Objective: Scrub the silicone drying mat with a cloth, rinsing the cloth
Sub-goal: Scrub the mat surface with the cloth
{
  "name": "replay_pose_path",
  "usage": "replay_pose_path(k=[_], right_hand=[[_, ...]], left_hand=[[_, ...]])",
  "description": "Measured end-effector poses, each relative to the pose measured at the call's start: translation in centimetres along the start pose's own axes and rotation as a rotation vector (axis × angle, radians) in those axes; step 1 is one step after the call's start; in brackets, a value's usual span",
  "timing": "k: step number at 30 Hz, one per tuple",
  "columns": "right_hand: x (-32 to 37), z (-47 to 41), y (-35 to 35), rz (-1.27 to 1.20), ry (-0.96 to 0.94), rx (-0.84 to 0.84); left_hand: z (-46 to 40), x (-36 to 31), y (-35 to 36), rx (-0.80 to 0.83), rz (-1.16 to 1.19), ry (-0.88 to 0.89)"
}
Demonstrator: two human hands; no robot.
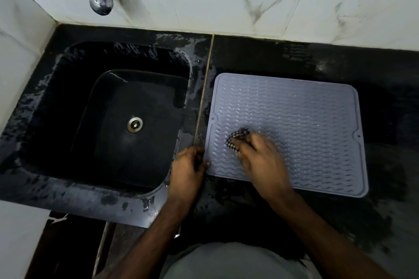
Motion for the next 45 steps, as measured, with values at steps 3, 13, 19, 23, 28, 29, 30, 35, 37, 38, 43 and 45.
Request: replay_pose_path(k=[3, 13, 19, 23, 28, 29, 30, 35, 37, 38, 43, 45], right_hand=[[1.0, 0.9, 1.1, 0.192, -0.327, 0.013], [1.2, -0.8, 3.2, 0.218, -0.753, -0.04], [1.8, -3.1, 3.5, 0.275, -0.744, 0.098], [2.0, -4.5, 2.9, 0.296, -0.728, 0.155], [1.9, -7.5, 2.3, 0.301, -0.603, 0.317], [1.7, -8.2, 2.2, 0.313, -0.581, 0.331], [1.5, -8.9, 2.1, 0.325, -0.562, 0.331], [0.8, -11.5, 1.9, 0.295, -0.524, 0.334], [0.2, -12.1, 1.9, 0.295, -0.541, 0.273], [-0.2, -12.4, 1.9, 0.268, -0.525, 0.241], [-1.9, -14.4, 1.5, 0.124, -0.37, 0.157], [-2.1, -15.2, 1.3, 0.177, -0.368, 0.061]], left_hand=[[-0.1, 0.1, 0.0, -0.009, 0.047, -0.048], [-0.6, 0.6, 0.0, 0.018, 0.056, -0.11], [-0.7, 0.7, 0.0, 0.033, 0.077, -0.129], [-0.9, 0.6, 0.1, 0.055, 0.063, -0.15], [-1.4, 0.4, 0.3, 0.096, 0.034, -0.191], [-1.4, 0.4, 0.3, 0.098, 0.033, -0.193], [-1.4, 0.4, 0.3, 0.098, 0.03, -0.194], [-1.2, 0.3, 0.2, 0.083, 0.034, -0.179], [-1.2, 0.2, 0.3, 0.082, 0.036, -0.184], [-1.1, 0.3, 0.2, 0.082, 0.035, -0.187], [-0.9, 0.2, 0.3, 0.082, 0.013, -0.181], [-0.9, 0.1, 0.3, 0.086, -0.01, -0.178]])
Point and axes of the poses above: each hand's wrist, its own z-axis away from the middle knuckle, its own y-axis out of the palm, x = y × z, the point moved 4 cm from there along -z, towards the middle knuckle, and after that the axes turned 12 degrees about y, right-handed, at the moved point
